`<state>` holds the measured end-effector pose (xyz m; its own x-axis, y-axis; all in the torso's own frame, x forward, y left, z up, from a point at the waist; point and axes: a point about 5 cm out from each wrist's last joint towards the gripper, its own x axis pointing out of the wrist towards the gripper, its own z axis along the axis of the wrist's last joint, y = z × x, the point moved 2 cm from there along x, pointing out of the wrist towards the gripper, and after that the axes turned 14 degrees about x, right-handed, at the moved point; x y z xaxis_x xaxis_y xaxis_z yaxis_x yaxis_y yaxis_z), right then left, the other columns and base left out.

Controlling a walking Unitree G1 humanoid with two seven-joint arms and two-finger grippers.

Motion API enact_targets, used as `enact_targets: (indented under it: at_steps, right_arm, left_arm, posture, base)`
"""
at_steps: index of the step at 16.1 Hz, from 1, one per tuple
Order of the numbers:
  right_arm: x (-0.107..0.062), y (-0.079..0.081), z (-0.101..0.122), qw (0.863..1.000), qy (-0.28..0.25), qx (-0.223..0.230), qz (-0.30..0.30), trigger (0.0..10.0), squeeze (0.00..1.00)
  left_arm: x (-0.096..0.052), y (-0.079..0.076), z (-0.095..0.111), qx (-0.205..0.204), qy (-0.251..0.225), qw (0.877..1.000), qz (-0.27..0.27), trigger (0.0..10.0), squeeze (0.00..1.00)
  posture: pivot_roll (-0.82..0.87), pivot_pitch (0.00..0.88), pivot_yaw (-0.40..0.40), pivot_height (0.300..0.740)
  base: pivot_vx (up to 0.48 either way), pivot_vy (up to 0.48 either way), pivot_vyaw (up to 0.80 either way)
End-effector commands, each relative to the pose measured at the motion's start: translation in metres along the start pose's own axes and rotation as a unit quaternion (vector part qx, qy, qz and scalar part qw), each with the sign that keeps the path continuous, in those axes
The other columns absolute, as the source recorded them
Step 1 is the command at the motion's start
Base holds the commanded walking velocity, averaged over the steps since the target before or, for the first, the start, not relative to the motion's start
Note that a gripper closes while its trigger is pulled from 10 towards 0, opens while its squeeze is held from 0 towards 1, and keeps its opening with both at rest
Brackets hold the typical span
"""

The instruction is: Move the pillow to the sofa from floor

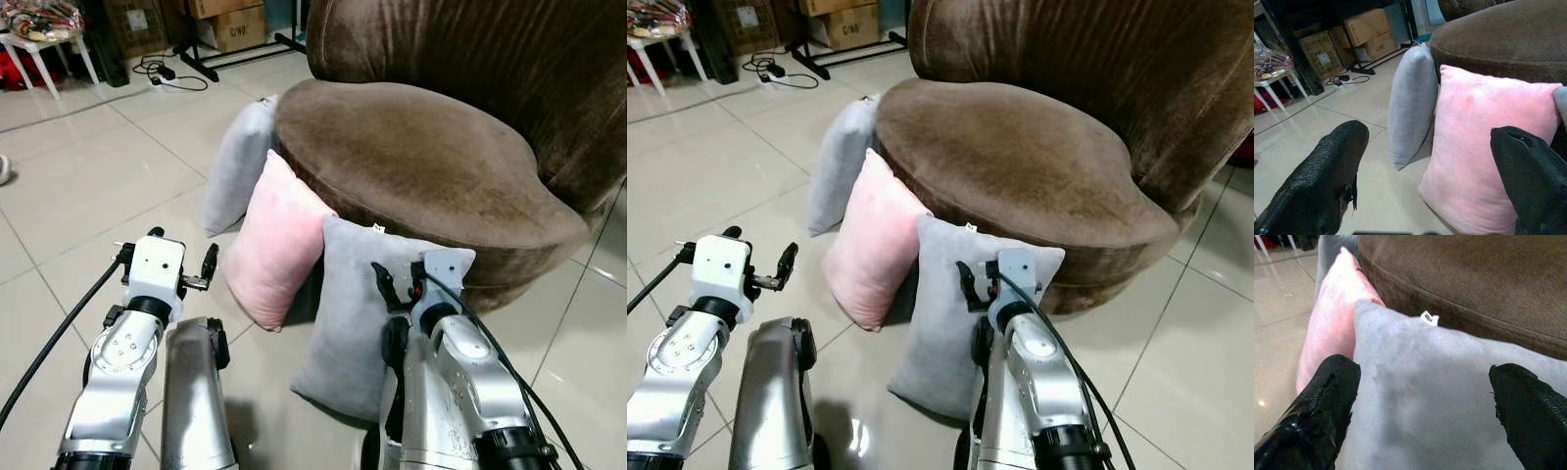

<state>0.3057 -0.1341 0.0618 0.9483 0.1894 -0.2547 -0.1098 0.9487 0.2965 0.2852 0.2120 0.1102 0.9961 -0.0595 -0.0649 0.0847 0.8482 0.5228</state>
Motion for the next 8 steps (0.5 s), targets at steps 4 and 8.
enact_targets:
  at_steps: [4, 8]
  right_arm:
    - [0.022, -0.009, 0.012, 0.999, 0.015, -0.022, -0.024, 10.0, 1.00]
    - [0.049, -0.006, 0.014, 0.991, 0.066, -0.115, -0.016, 10.0, 1.00]
  left_arm:
    - [-0.004, 0.004, 0.009, 0.027, -0.018, 0.999, -0.029, 10.0, 0.00]
    - [-0.009, 0.010, 0.014, 0.042, -0.028, 0.997, -0.058, 10.0, 0.00]
  posture:
    - [0.01, 0.000, -0.057, 0.357]
    - [0.02, 0.000, -0.042, 0.357]
  base:
    - [0.000, 0.000, 0.00]
    - [0.000, 0.000, 0.00]
